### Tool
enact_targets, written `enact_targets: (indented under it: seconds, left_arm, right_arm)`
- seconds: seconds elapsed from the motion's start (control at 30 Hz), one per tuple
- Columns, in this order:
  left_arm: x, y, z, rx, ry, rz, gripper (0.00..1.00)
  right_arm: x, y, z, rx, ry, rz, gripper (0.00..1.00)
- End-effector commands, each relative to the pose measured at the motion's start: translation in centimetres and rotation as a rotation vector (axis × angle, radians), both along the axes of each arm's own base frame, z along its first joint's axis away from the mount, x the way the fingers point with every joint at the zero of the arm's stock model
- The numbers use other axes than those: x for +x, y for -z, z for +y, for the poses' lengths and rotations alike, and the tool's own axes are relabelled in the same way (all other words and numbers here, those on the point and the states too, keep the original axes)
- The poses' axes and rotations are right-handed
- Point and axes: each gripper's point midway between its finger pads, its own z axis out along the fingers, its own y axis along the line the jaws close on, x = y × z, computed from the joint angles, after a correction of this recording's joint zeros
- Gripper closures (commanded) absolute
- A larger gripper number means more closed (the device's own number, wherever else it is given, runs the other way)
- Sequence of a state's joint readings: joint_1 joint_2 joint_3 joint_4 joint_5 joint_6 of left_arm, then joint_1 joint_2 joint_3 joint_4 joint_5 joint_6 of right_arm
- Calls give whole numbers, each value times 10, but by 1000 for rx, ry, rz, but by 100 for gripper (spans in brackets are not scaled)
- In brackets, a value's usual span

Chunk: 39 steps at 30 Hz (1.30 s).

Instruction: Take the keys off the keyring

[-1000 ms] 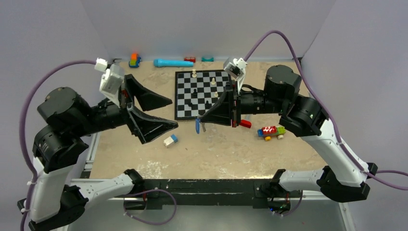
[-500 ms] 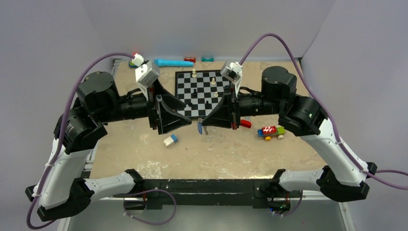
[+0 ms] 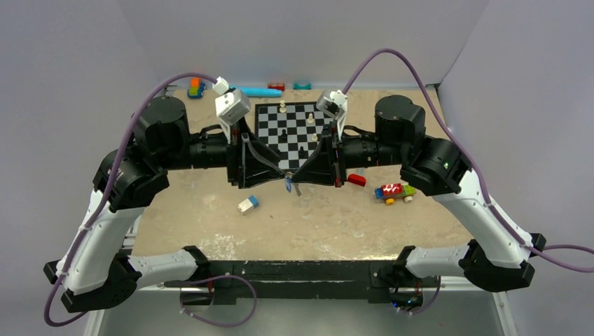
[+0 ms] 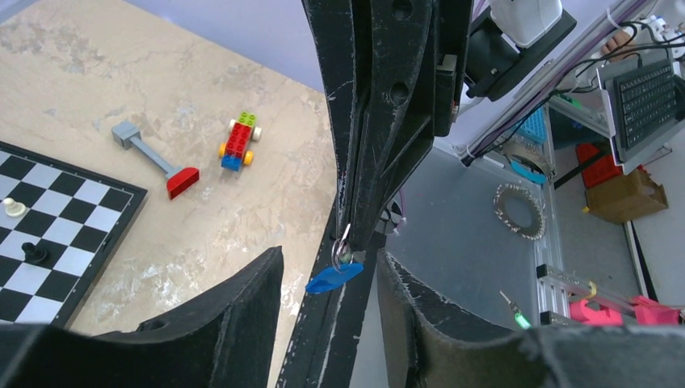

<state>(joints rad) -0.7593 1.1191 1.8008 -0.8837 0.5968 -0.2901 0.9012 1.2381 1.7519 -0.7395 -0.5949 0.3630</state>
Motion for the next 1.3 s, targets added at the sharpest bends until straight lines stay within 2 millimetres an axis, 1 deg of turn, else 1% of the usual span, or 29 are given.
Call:
enact_targets:
  seconds: [0.0, 0.07, 0.33, 0.47, 0.67, 0.83, 0.87, 0.9, 1.0, 1.1, 1.27]
  left_arm:
    - [-6, 0, -2, 4, 53, -10, 52]
    - [-7, 3, -2, 10, 60, -1, 55]
    - [-1, 4, -6, 7, 50, 1, 59]
    - [1, 7, -10, 7, 57, 14, 64]
    - [1, 5, -13, -10, 62, 20, 70]
    - [1, 4, -13, -12, 62, 19, 81]
    - [2, 3, -13, -13, 59, 17, 84]
    - [1, 3, -13, -14, 60, 17, 90]
    - [1, 3, -12, -12, 59, 18, 100]
    - [0, 4, -10, -9, 53, 18, 100]
    - [-2, 0, -6, -30, 36, 3, 100]
  right_arm:
    - [-1, -17, 1, 51, -14, -38, 100]
    - [-1, -18, 1, 52, -16, -38, 100]
    - [-2, -19, 2, 57, -18, -37, 100]
    - [-2, -20, 2, 62, -19, -36, 100]
    - [-2, -20, 4, 63, -22, -32, 100]
    - [-1, -20, 5, 61, -25, -30, 100]
    - [-1, -20, 4, 60, -25, -30, 100]
    - [-1, -20, 5, 59, -25, -31, 100]
    - [0, -23, 4, 67, -18, -39, 100]
    - [3, -27, 3, 74, 9, -48, 100]
    - [6, -28, 4, 87, 25, -42, 100]
